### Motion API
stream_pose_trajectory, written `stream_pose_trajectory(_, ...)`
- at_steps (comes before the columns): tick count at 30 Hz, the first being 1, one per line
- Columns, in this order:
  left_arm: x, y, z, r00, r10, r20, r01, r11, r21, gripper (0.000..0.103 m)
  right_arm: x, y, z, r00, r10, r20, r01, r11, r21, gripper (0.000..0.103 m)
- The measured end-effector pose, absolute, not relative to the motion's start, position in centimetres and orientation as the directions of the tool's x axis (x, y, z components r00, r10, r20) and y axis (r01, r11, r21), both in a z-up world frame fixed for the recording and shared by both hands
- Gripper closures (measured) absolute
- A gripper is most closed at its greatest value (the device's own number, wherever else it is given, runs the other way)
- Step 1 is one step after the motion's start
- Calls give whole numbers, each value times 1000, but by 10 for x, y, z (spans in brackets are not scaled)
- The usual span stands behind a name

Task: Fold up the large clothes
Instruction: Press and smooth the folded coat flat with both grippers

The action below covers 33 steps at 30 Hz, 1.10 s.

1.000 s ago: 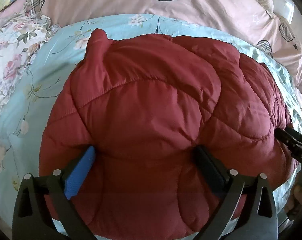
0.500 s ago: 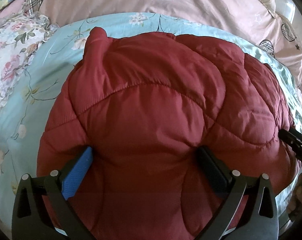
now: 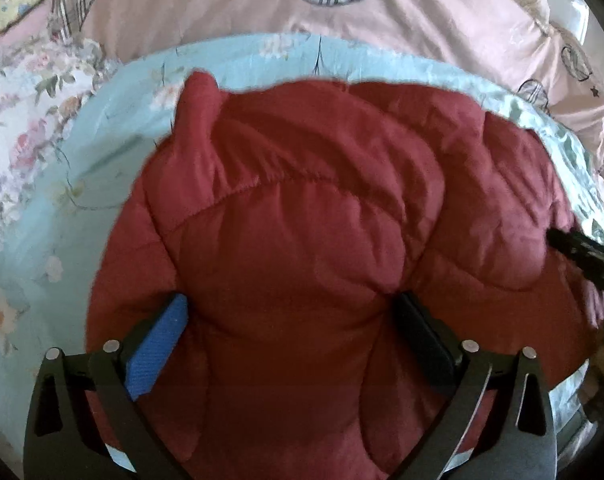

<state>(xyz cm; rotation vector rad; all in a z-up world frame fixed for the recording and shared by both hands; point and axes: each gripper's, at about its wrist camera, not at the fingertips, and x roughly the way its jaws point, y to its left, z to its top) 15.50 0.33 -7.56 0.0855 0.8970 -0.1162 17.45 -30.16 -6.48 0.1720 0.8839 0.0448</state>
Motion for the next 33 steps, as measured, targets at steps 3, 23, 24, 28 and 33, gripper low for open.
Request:
stream_pose_trajectory(3, 154, 10, -59, 648, -74, -758, 123, 992, 8, 6, 174, -304, -66, 635, 115, -764, 30, 984, 174, 21)
stream_pose_trajectory(23, 156, 17, -67, 622, -35, -782, 103, 994, 38, 4, 152, -310, -64, 660, 107, -743, 66, 978, 199, 22)
stream_pose_trajectory(24, 149, 17, -65, 626, -38, -779, 107, 994, 37, 4, 146, -309, -60, 671, 98, -735, 68, 979, 192, 22)
stream_pose_trajectory(28, 113, 13, -58, 644, -76, -761, 134, 991, 15, 4, 115, -292, -37, 726, 84, -683, 33, 987, 157, 22)
stream_pose_trajectory(33, 95, 11, -64, 629, -98, -771, 146, 989, -7, 4, 84, -267, -30, 731, 94, -676, -40, 995, 95, 22)
